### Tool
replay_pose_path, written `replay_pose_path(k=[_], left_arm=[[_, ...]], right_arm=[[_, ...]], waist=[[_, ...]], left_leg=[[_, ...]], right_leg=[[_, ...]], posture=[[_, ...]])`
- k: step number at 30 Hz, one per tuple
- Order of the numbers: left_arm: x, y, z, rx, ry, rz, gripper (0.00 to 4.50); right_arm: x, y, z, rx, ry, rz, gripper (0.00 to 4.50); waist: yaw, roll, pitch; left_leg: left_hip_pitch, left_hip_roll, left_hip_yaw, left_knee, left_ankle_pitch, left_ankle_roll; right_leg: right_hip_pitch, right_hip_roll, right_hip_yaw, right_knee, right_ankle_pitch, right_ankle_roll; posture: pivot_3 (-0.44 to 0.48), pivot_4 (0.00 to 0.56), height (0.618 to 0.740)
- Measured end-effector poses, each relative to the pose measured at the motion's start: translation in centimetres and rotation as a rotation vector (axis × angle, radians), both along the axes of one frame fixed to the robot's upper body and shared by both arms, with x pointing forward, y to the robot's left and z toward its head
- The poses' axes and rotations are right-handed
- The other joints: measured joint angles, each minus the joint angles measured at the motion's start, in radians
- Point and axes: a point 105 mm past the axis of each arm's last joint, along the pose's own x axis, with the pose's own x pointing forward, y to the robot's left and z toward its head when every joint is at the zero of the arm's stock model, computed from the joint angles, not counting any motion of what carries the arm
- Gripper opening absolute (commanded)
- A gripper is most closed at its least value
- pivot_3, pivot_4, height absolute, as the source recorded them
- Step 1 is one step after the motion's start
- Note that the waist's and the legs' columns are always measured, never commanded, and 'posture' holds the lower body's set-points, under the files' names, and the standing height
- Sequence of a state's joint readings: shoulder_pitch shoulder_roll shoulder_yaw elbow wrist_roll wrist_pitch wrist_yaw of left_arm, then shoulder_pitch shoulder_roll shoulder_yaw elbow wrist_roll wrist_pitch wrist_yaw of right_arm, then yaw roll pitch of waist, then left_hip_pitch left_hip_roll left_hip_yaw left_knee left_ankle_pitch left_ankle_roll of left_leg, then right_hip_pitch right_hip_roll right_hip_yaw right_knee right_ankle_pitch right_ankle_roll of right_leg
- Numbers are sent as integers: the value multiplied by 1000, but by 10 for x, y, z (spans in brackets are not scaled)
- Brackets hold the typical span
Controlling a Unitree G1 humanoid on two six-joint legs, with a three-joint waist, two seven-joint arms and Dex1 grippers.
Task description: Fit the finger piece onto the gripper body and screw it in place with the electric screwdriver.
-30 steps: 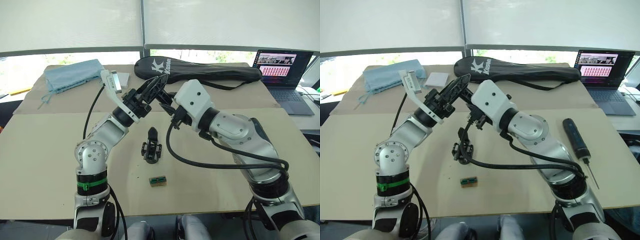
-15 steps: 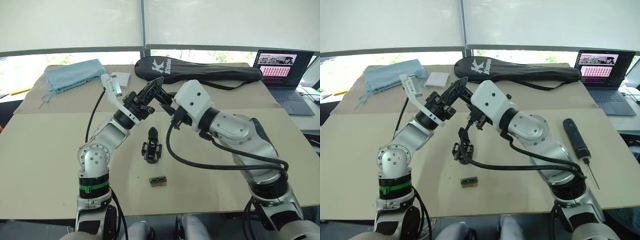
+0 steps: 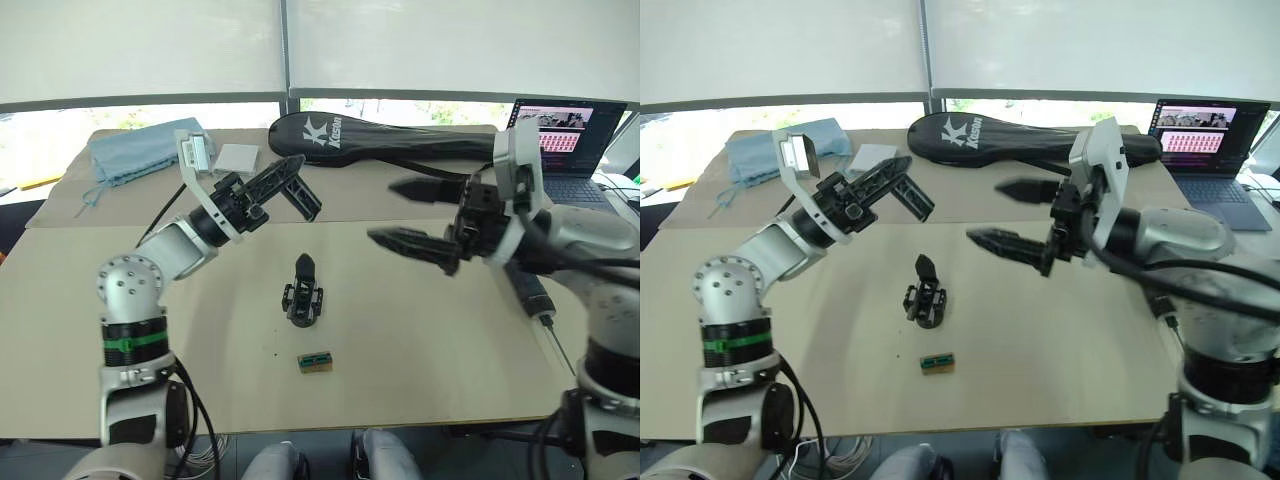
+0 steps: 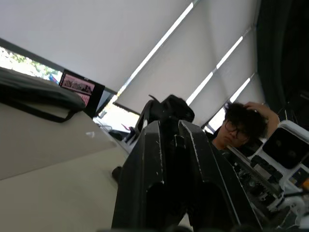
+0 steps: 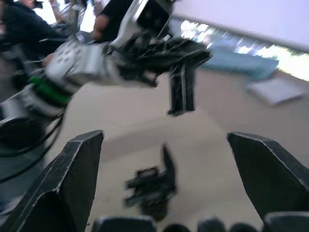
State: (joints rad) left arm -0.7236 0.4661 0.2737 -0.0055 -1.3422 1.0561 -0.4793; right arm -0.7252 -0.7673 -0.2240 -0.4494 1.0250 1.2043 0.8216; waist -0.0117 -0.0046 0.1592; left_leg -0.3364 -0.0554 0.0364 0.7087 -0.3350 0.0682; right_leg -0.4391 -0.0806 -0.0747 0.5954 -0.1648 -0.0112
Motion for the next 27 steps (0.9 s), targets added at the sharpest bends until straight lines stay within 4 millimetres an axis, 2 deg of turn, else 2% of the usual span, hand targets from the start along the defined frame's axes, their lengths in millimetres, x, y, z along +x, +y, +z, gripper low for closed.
replay_pose_path(k=[3,5,10,14,22,27], left_arm=[[-24,-10,-3,96,42,-230,34],[-34,-13,-6,143,60,-319,34],[-46,-20,-14,174,105,-445,34],[-49,-25,-22,213,115,-477,34],[-51,-31,-27,232,108,-509,34],[-56,-33,-28,250,95,-526,34]], right_arm=[[-6,4,-7,-62,221,60,4500],[-7,10,-16,-109,317,82,4500],[-11,34,-33,-145,423,146,4500],[-10,51,-32,-107,449,182,4500],[-20,62,-37,-136,497,235,4500],[-18,64,-42,-148,525,206,4500]], waist=[[-1,-1,1],[-2,0,1],[-1,0,1],[1,0,1],[-4,0,1],[-4,0,1]], left_leg=[[0,0,0,0,0,0],[0,0,0,-1,0,0],[-1,-1,0,-1,0,0],[-1,-2,0,-1,0,0],[0,-1,0,-2,1,-2],[0,-1,0,-4,1,-2]], right_leg=[[-1,-1,1,0,0,-1],[-1,-1,1,1,0,-1],[-2,-2,1,1,0,-1],[-2,-2,-1,1,0,-1],[-2,-1,-3,1,0,-1],[-2,-1,-2,1,0,-2]], posture=[[0,150,740],[0,150,740],[0,150,740],[0,150,740],[0,150,740],[0,150,740]])
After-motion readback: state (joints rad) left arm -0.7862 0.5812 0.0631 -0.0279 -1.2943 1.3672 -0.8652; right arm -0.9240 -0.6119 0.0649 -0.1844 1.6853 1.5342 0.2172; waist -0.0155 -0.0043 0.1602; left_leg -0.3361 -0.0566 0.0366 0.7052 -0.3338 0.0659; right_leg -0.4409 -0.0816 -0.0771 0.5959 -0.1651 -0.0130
